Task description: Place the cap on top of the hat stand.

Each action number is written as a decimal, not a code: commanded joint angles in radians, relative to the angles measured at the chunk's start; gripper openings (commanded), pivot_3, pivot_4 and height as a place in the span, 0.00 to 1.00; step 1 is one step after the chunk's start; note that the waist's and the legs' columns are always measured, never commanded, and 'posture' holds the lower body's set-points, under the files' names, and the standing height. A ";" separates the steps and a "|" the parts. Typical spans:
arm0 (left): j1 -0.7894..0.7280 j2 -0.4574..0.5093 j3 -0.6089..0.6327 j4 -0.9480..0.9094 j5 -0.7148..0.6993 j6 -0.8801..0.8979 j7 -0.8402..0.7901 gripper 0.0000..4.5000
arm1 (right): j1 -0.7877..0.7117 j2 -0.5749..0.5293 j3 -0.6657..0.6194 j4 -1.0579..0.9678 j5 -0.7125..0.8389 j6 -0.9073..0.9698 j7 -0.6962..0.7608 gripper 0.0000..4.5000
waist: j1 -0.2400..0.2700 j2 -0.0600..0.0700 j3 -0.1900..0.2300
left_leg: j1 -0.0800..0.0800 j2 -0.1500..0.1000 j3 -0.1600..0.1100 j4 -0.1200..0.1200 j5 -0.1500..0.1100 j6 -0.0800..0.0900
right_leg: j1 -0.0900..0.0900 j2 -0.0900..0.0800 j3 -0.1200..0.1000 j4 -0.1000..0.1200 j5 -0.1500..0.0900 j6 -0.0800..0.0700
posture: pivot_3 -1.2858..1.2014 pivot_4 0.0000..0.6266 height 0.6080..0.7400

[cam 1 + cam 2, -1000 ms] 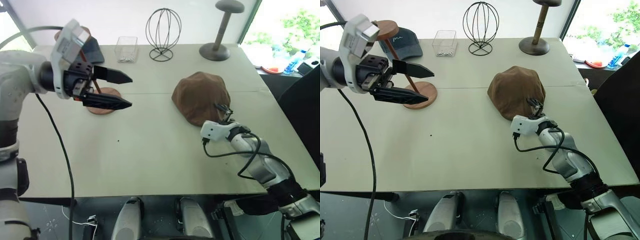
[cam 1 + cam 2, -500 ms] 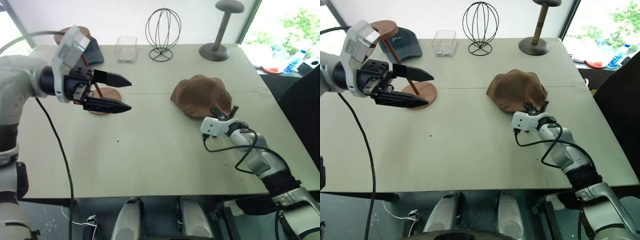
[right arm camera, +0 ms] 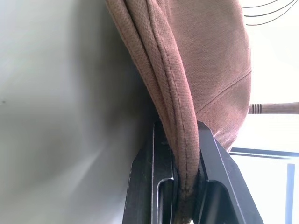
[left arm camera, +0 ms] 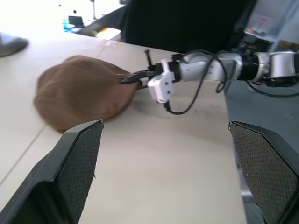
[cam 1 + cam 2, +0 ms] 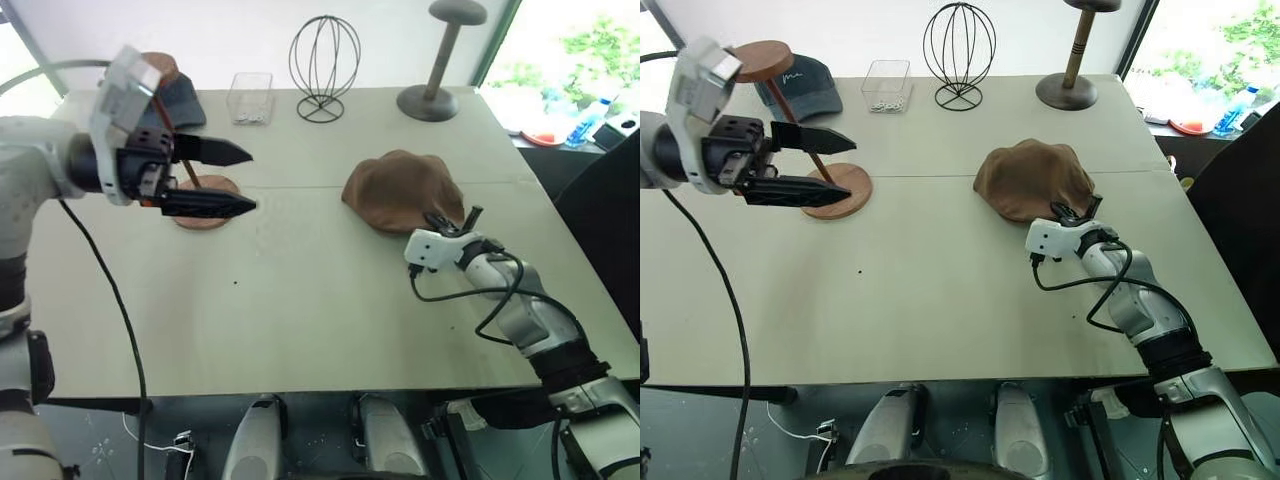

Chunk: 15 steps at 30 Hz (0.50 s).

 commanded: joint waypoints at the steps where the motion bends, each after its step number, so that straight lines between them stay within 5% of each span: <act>1: 0.050 0.038 0.153 -0.042 -0.041 0.029 0.080 1.00 | -0.114 -0.008 -0.033 -0.067 0.012 -0.027 0.033 0.00 | -0.009 0.001 0.001 | 0.000 0.000 0.000 0.000 0.000 0.000 | -0.001 0.000 0.001 0.000 0.000 0.000 | 0.52 0.24 1.00; 6: 0.201 0.075 0.390 -0.110 -0.069 0.075 0.209 1.00 | -0.351 0.030 -0.017 0.010 0.035 -0.104 0.057 0.00 | -0.028 0.001 0.002 | 0.000 0.001 0.000 -0.002 0.000 0.000 | -0.003 0.002 0.001 0.001 0.001 0.001 | 0.52 0.24 1.00; 15: 0.494 0.125 0.877 -0.192 -0.056 0.163 0.332 1.00 | -0.894 0.344 0.023 0.457 0.124 -0.284 -0.003 0.00 | -0.047 0.001 0.002 | 0.001 0.002 0.000 -0.010 0.000 0.000 | -0.005 0.002 0.001 0.000 0.003 0.003 | 0.52 0.24 1.00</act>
